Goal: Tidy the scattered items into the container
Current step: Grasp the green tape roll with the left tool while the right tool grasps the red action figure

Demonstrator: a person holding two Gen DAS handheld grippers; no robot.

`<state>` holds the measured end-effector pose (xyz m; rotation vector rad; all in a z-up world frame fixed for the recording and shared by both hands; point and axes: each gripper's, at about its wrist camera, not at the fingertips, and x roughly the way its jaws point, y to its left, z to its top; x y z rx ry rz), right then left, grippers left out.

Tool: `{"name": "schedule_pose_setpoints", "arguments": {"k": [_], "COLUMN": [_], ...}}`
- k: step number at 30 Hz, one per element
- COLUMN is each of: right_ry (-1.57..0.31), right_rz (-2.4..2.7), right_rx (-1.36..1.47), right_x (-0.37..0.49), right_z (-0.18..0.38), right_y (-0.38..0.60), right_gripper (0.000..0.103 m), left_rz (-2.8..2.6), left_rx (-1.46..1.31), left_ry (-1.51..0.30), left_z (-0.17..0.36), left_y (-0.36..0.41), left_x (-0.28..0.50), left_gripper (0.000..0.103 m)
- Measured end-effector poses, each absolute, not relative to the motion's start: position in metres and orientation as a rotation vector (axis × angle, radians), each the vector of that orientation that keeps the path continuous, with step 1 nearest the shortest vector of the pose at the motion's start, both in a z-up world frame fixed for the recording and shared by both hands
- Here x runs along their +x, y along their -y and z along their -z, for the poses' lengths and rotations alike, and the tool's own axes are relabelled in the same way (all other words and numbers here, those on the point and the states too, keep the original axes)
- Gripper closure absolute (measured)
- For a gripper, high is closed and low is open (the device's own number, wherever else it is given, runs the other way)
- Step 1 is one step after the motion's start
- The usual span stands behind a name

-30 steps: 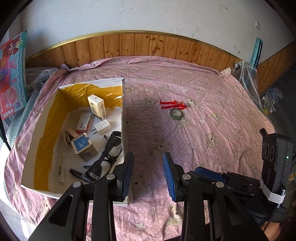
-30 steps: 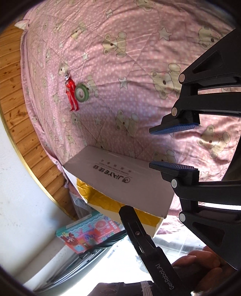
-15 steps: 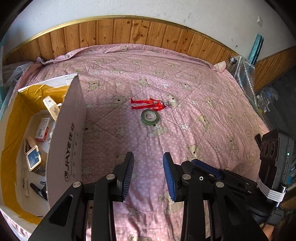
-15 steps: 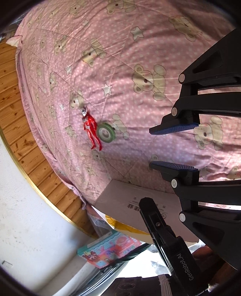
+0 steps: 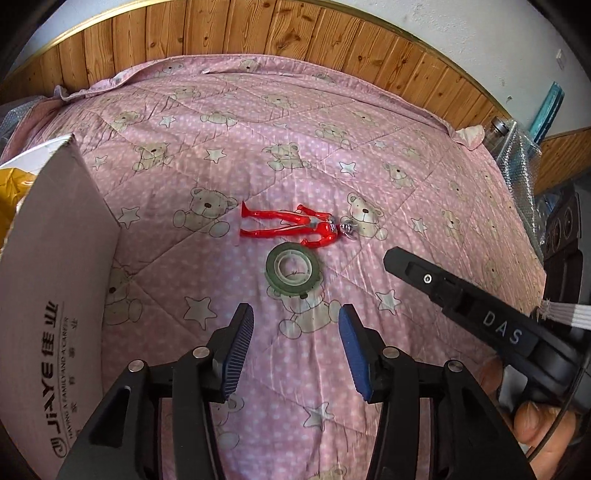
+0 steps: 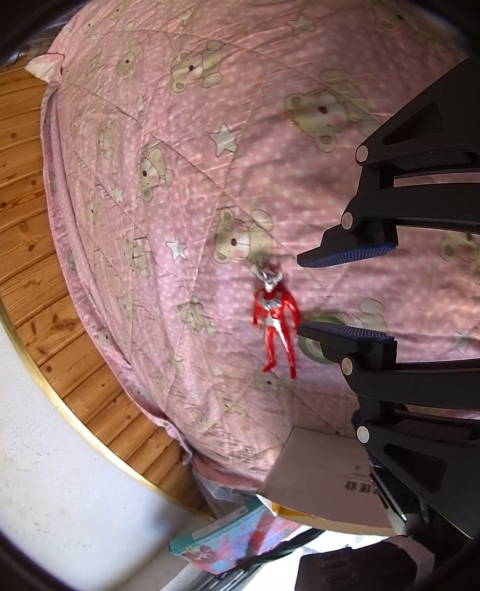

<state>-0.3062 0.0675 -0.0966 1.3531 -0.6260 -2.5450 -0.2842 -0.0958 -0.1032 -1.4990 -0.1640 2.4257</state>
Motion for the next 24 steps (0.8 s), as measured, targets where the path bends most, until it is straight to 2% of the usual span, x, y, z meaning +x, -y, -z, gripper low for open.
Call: {"name": "schedule_pose_setpoints", "arguments": {"k": [6, 9, 10, 11, 14, 16, 18, 20, 22, 23, 24], "right_ry": [0.454, 0.424, 0.434, 0.444, 0.336, 0.235, 0.154, 0.030, 0.031, 0.020, -0.009], "right_rz": [2.522, 2.378, 2.269, 2.216, 2.307, 2.376, 2.403, 2.376, 2.339, 2.344, 2.375], "right_rx": [1.422, 1.525, 1.542, 1.508, 1.401, 1.349, 1.336, 1.385, 1.414, 1.446, 1.469], "right_x": [-0.356, -0.351, -0.344, -0.335, -0.329, -0.341, -0.357, -0.371, -0.369, -0.365, -0.359], "right_z": [0.123, 0.135, 0.132, 0.125, 0.103, 0.096, 0.103, 0.119, 0.126, 0.124, 0.120], "right_y": [-0.059, -0.052, -0.048, -0.046, -0.041, -0.032, -0.019, -0.005, -0.010, -0.015, -0.022], "right_gripper": [0.078, 0.082, 0.082, 0.082, 0.082, 0.075, 0.074, 0.074, 0.076, 0.076, 0.083], "left_rz": [-2.469, -2.511, -2.531, -2.555, -2.621, -2.598, -2.538, -2.475, -2.514, -2.545, -2.576], "left_rx": [-1.556, -1.596, -1.600, -1.596, -1.567, -1.514, -1.501, -1.496, -1.554, -1.558, -1.572], "left_ry": [0.200, 0.142, 0.112, 0.122, 0.185, 0.273, 0.289, 0.233, 0.106, 0.104, 0.112], "left_z": [0.134, 0.147, 0.150, 0.149, 0.143, 0.140, 0.142, 0.146, 0.152, 0.152, 0.151], "left_y": [0.096, 0.102, 0.106, 0.113, 0.132, 0.136, 0.127, 0.111, 0.104, 0.107, 0.113], "left_x": [-0.316, -0.325, -0.326, -0.327, -0.326, -0.325, -0.329, -0.333, -0.333, -0.331, -0.331], "left_gripper": [0.053, 0.053, 0.049, 0.049, 0.051, 0.051, 0.051, 0.051, 0.051, 0.051, 0.051]}}
